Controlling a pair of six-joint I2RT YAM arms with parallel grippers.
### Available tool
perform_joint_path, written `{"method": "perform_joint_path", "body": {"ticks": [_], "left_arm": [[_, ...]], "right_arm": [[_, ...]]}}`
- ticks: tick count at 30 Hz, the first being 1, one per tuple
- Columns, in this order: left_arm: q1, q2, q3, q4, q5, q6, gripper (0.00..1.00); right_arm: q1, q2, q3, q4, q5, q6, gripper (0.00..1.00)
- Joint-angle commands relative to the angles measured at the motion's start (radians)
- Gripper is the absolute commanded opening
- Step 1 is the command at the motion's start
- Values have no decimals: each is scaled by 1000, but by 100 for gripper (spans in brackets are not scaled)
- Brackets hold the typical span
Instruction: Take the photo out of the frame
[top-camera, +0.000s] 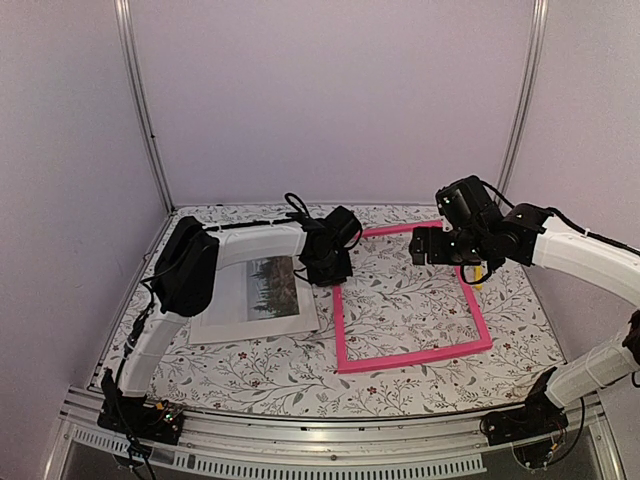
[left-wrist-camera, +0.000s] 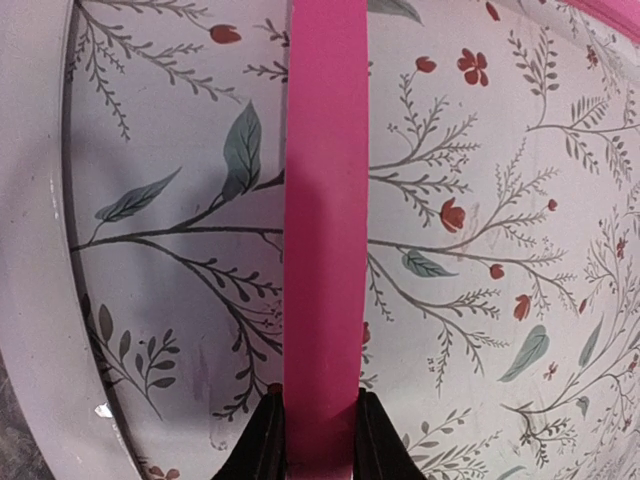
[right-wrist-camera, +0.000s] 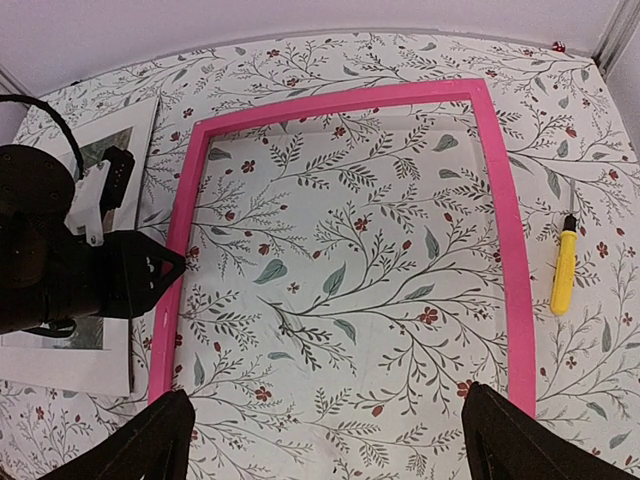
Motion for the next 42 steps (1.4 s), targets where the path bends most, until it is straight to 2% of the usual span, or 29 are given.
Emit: {"method": "perform_joint_path", "body": {"ticks": [1, 13, 19, 25, 30, 34, 42], "left_arm": [[-9, 15, 31, 79, 46, -8, 22], [-8, 6, 31, 107, 53, -3, 39], [-7, -70, -1, 130, 30, 57, 52], [13, -272, -272, 322, 43, 118, 69], [62, -461, -553, 479, 85, 141, 79], [113, -615, -769, 578, 125, 141, 81], [225, -873, -1094, 631, 196, 166, 81]], "right_arm": [[-4, -6, -11, -2, -9, 10, 97], [-4, -2, -7, -2, -24, 9, 97], [-3, -2, 2, 13, -62, 12, 97], [-3, -12, -29, 102, -171, 27, 97], [-3, 2, -49, 205, -298, 34, 97], [6, 61, -30, 243, -343, 51, 97], [62, 198, 23, 348, -434, 78, 97]]}}
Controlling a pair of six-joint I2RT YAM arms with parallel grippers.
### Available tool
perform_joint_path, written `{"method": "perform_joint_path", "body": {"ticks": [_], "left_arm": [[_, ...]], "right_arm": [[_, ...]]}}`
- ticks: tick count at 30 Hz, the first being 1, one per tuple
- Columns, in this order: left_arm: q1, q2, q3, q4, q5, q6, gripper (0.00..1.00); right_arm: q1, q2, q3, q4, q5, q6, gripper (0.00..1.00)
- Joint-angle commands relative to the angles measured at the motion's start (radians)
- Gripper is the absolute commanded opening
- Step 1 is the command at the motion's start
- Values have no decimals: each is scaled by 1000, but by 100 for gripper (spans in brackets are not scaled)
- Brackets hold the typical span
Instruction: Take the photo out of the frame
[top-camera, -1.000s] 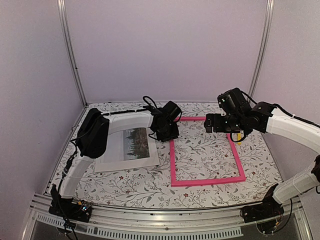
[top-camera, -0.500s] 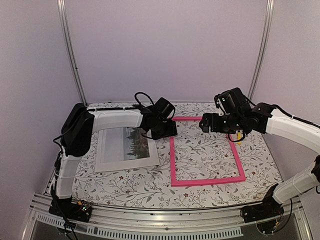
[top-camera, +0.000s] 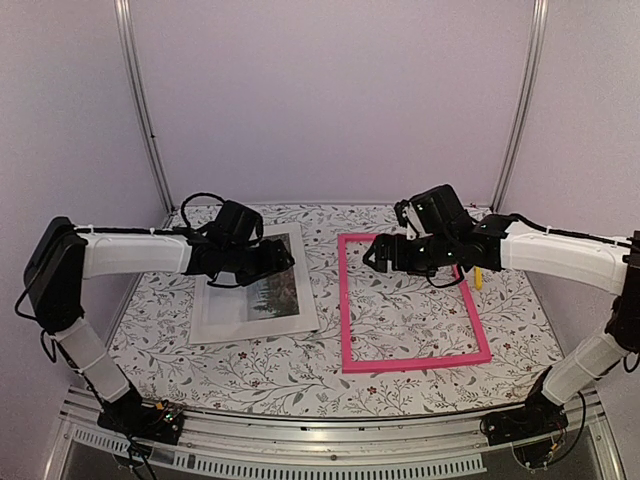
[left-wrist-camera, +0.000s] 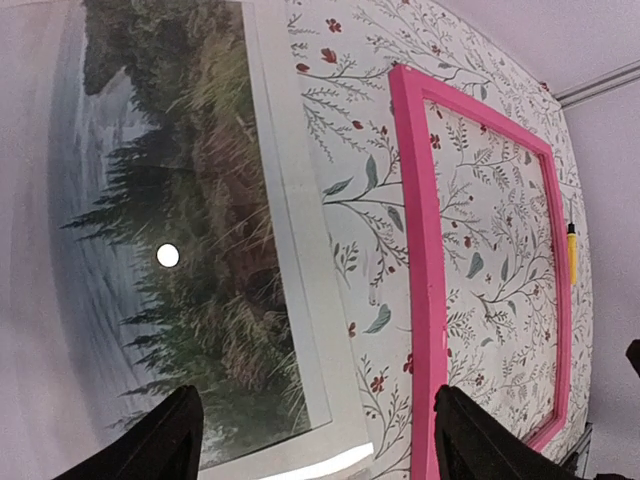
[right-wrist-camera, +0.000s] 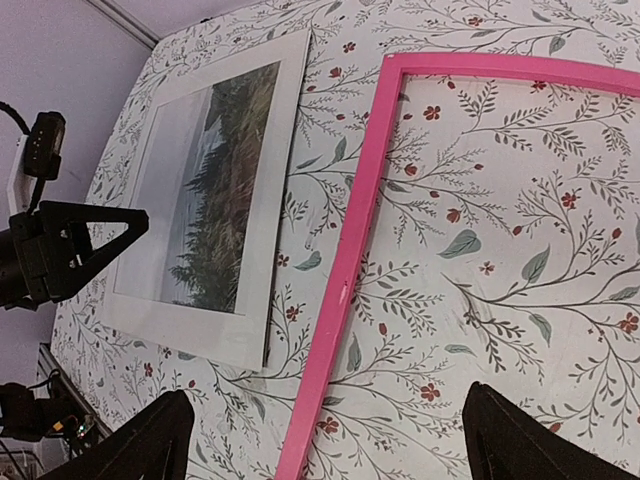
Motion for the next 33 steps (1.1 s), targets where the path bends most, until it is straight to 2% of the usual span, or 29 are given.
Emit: {"method": "perform_joint_path", "body": {"ticks": [1, 8, 16, 25, 33], "left_arm": [[63, -138, -149, 56, 57, 39, 82], [201, -354, -370, 42, 105, 66, 82], [389, -528, -493, -39, 129, 110, 87], [606, -526, -598, 11, 317, 130, 88], [651, -482, -644, 58, 368, 128, 88]], "right_arm": [[38, 72, 55, 99, -82, 27, 97], [87, 273, 177, 121, -141, 45, 97], [121, 486, 356, 139, -210, 68, 97], [123, 675, 496, 109, -239, 126, 97], [124, 747, 532, 47, -241, 114, 97]]}}
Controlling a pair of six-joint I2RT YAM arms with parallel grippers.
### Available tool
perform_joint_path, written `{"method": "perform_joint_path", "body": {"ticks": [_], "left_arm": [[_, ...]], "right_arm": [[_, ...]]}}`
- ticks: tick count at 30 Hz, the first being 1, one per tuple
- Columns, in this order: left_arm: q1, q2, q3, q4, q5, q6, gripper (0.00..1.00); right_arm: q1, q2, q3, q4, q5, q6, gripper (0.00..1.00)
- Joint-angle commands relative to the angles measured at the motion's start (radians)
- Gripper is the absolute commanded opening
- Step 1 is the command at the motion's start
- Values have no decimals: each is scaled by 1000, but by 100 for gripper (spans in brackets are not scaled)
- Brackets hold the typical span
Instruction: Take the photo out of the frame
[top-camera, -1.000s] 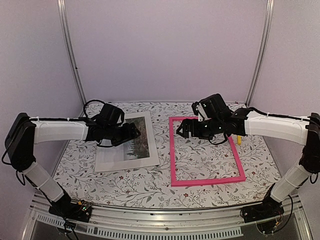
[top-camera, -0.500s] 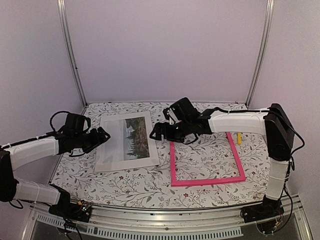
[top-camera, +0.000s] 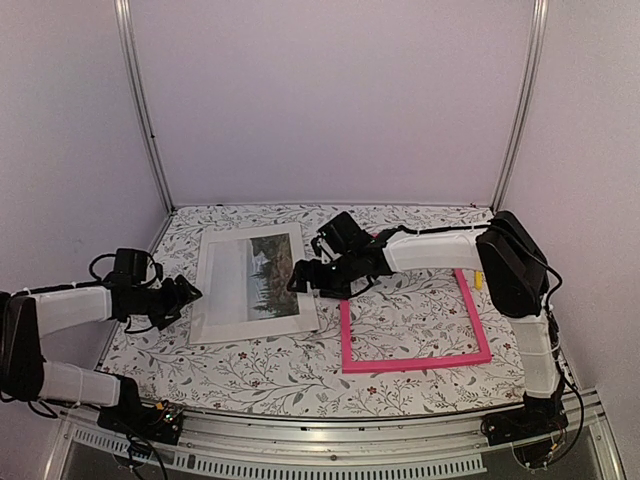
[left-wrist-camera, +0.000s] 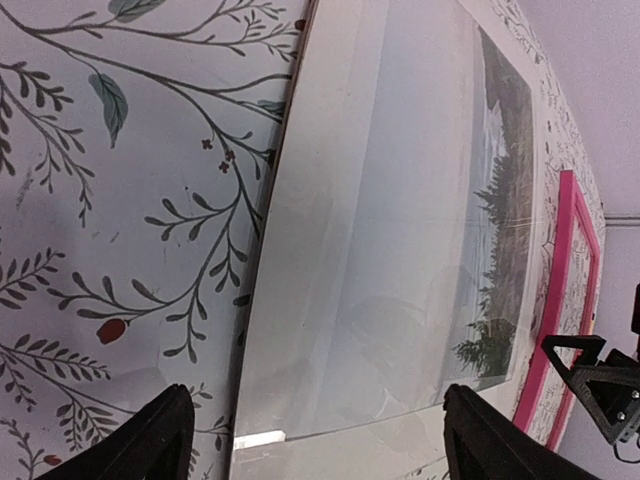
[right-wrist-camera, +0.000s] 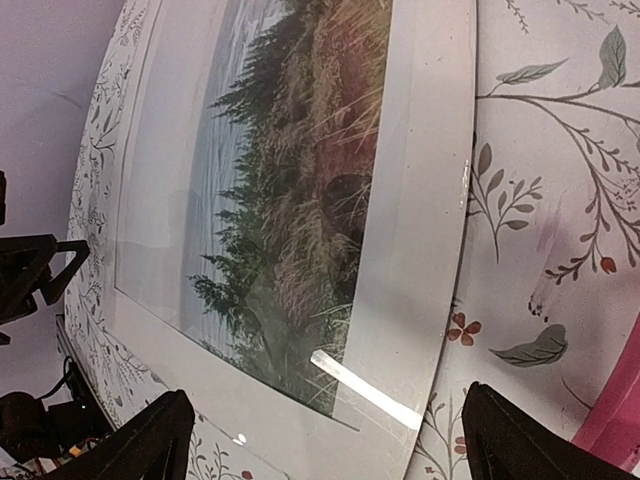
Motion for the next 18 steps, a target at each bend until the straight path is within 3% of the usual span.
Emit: {"method": "perform_joint_path", "body": {"ticks": [1, 18], "left_arm": [[13, 23, -13, 46, 53, 17, 88], [-2, 63, -43, 51, 99, 4, 89]], "right_arm": [[3, 33, 17, -53, -7, -3, 97], [9, -85, -155, -51, -26, -7, 96]]}}
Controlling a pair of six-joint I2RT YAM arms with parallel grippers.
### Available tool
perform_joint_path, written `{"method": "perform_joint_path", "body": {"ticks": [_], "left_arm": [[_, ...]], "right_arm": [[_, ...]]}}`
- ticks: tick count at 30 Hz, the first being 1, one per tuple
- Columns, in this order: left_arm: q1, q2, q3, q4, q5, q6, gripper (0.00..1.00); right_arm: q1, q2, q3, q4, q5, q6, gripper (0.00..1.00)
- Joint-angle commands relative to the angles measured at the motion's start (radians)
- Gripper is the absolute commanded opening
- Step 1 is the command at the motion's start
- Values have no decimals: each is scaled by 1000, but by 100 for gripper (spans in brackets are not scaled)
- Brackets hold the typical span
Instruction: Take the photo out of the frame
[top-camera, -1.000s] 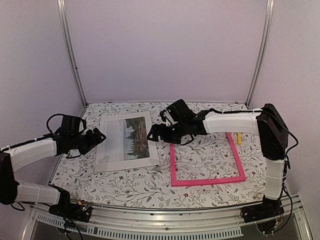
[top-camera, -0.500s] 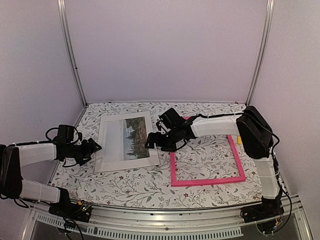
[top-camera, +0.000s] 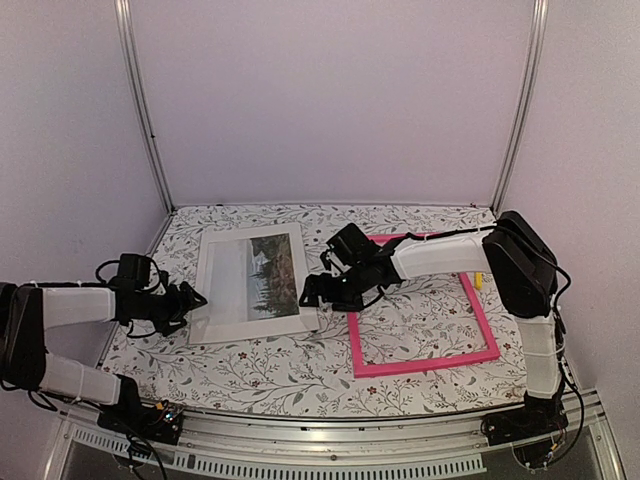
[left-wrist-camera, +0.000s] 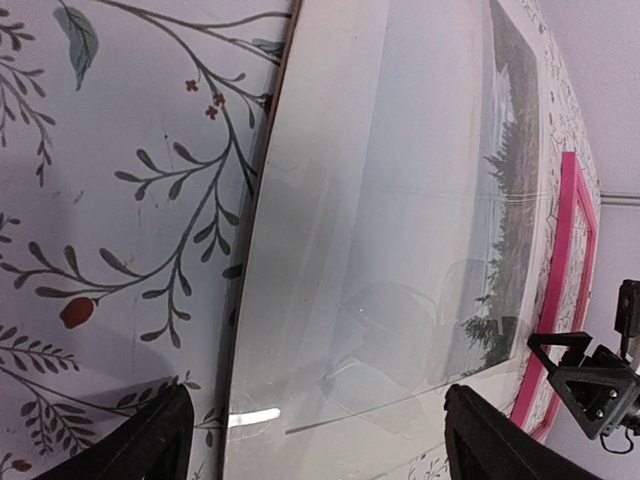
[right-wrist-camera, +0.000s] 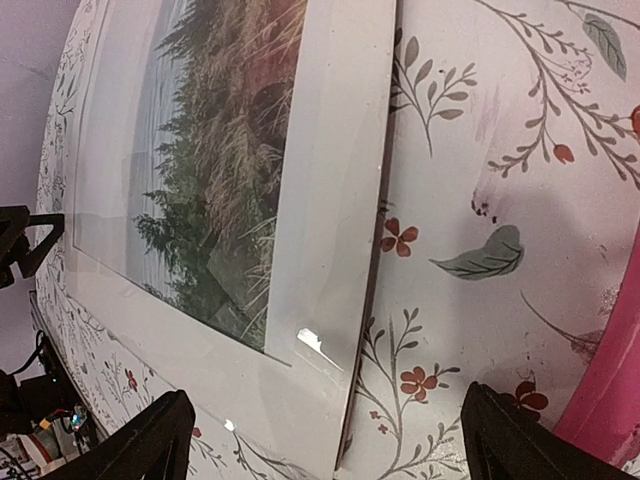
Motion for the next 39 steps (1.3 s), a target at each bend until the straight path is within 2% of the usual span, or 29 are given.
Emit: {"method": "perform_joint_path", "body": {"ticks": [1, 11, 16, 21, 32, 39], "left_arm": [[-11, 6, -21, 17, 18, -4, 89], [-29, -77, 23, -80, -96, 18, 89], [-64, -95, 70, -97, -79, 40, 89], [-118, -43, 108, -88, -83, 35, 89], [-120, 106, 39, 25, -80, 20, 89], [-120, 130, 16, 16, -116, 11, 89]], "right_arm": [[16, -35, -22, -26, -36, 9, 96], [34, 24, 18, 7, -78, 43, 96], [34, 23, 15, 10, -66, 49, 96], [34, 29, 17, 15, -71, 54, 96], [34, 28, 11, 16, -85, 57, 96], [35, 20, 5, 35, -139, 65, 96]]}}
